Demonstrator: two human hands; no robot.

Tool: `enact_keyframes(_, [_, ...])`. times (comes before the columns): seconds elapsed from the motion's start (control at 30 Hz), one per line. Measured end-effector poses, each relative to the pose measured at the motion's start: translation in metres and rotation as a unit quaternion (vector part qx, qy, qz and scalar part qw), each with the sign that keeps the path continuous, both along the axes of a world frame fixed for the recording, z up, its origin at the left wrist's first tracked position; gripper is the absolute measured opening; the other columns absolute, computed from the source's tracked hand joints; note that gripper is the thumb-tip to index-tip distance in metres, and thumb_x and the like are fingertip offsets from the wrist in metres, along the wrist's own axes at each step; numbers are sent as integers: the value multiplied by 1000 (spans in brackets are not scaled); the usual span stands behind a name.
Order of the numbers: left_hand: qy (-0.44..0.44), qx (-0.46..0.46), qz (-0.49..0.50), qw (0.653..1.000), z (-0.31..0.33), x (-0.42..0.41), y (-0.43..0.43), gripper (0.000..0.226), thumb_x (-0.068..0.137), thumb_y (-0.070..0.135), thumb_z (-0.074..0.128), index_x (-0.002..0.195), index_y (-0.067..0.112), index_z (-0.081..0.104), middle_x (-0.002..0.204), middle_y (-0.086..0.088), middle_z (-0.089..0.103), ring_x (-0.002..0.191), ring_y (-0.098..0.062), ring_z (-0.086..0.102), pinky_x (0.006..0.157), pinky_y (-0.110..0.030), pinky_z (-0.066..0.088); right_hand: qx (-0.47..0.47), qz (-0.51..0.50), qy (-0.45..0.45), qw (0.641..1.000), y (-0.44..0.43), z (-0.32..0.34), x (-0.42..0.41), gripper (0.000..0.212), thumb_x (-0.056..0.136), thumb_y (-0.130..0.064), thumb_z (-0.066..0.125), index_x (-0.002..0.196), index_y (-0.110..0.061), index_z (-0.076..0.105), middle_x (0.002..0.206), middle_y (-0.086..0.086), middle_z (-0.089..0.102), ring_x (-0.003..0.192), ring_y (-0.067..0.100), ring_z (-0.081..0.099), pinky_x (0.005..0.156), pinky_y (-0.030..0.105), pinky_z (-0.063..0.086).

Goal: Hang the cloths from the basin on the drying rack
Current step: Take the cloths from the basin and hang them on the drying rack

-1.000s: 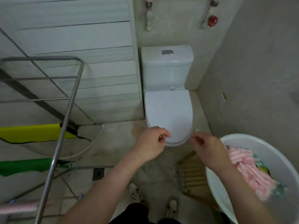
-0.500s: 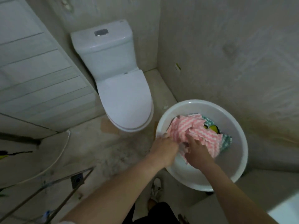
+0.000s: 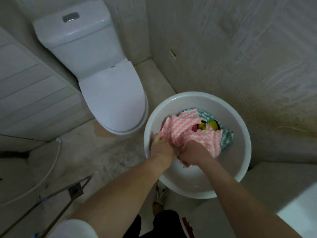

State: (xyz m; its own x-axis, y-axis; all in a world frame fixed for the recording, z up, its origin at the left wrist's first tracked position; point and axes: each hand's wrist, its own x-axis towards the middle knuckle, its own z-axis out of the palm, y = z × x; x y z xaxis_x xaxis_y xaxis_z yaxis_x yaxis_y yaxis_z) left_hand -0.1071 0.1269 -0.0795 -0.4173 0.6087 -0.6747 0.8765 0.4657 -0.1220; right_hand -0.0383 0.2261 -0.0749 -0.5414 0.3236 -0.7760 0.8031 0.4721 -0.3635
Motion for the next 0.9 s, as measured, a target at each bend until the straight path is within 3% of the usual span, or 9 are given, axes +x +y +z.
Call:
enact_keyframes(0.1, [-28, 55, 73, 995, -7, 1, 1, 37, 98, 25, 38, 131, 17, 52, 135, -7, 53, 132, -27, 38, 110, -39, 16, -203, -134, 86, 966, 19, 40, -1, 19, 81, -16, 69, 66, -5, 72, 54, 6, 63, 44, 13, 53, 46, 21, 45])
enact_keyframes(0.23, [-61, 55, 36, 996, -5, -7, 1, 41, 97, 33, 38, 135, 20, 49, 136, -2, 52, 134, -28, 35, 112, -50, 5, -171, -265, 244, 917, 39, 57, 7, 31, 77, -9, 75, 56, -14, 53, 52, 4, 48, 53, 11, 47, 57, 22, 41])
enact_keyframes(0.37, [-163, 236, 134, 949, 26, -23, -4, 23, 91, 25, 48, 94, 15, 67, 99, -4, 64, 106, -25, 56, 97, -40, 39, -169, -321, 326, 873, 35, 62, 13, 47, 69, 22, 50, 56, -17, 29, 53, 3, 29, 50, 11, 29, 53, 24, 30])
enact_keyframes(0.43, [-277, 375, 368, 804, 45, -32, -13, 20, 92, 16, 47, 84, 11, 65, 89, -8, 66, 84, -20, 62, 83, -30, 49, -235, -381, 345, 825, 31, 69, 13, 43, 69, 23, 42, 59, -17, 31, 56, 7, 31, 49, 14, 31, 50, 24, 28])
enact_keyframes(0.53, [-396, 479, 609, 492, 82, -41, -29, 26, 98, 17, 44, 85, 12, 66, 84, -9, 70, 84, -25, 66, 85, -40, 54, -386, -503, 345, 692, 24, 84, 8, 40, 77, 21, 32, 68, -14, 47, 58, 2, 48, 47, 10, 42, 41, 19, 33])
enact_keyframes(0.6, [-432, 503, 635, 397, 103, -40, -40, 25, 100, 17, 44, 88, 12, 66, 79, -1, 72, 80, -15, 68, 81, -34, 56, -442, -536, 341, 633, 19, 94, 5, 37, 81, 16, 29, 71, -14, 48, 60, 1, 47, 47, 7, 40, 39, 16, 30])
enact_keyframes(0.73, [-465, 524, 559, 442, 138, -34, -65, 5, 87, 17, 61, 88, 15, 65, 77, 5, 68, 67, -7, 63, 60, -21, 52, -476, -496, 322, 651, 2, 118, -4, 31, 87, 4, 32, 70, -16, 48, 56, -2, 51, 42, 5, 36, 41, 18, 19])
enact_keyframes(0.83, [-447, 523, 458, 563, 152, -31, -76, 30, 69, 27, 73, 99, 20, 69, 95, 7, 69, 86, -5, 64, 69, -18, 51, -461, -410, 315, 721, -16, 142, -17, 33, 83, 5, 34, 67, -17, 52, 53, -2, 48, 40, 7, 36, 42, 17, 21])
enact_keyframes(0.9, [-426, 519, 431, 603, 162, -30, -84, 28, 70, 23, 77, 97, 16, 71, 95, 4, 71, 85, -3, 65, 70, -18, 51, -443, -347, 314, 765, -30, 160, -28, 35, 80, 10, 34, 64, -15, 53, 50, 1, 46, 38, 8, 33, 37, 15, 22])
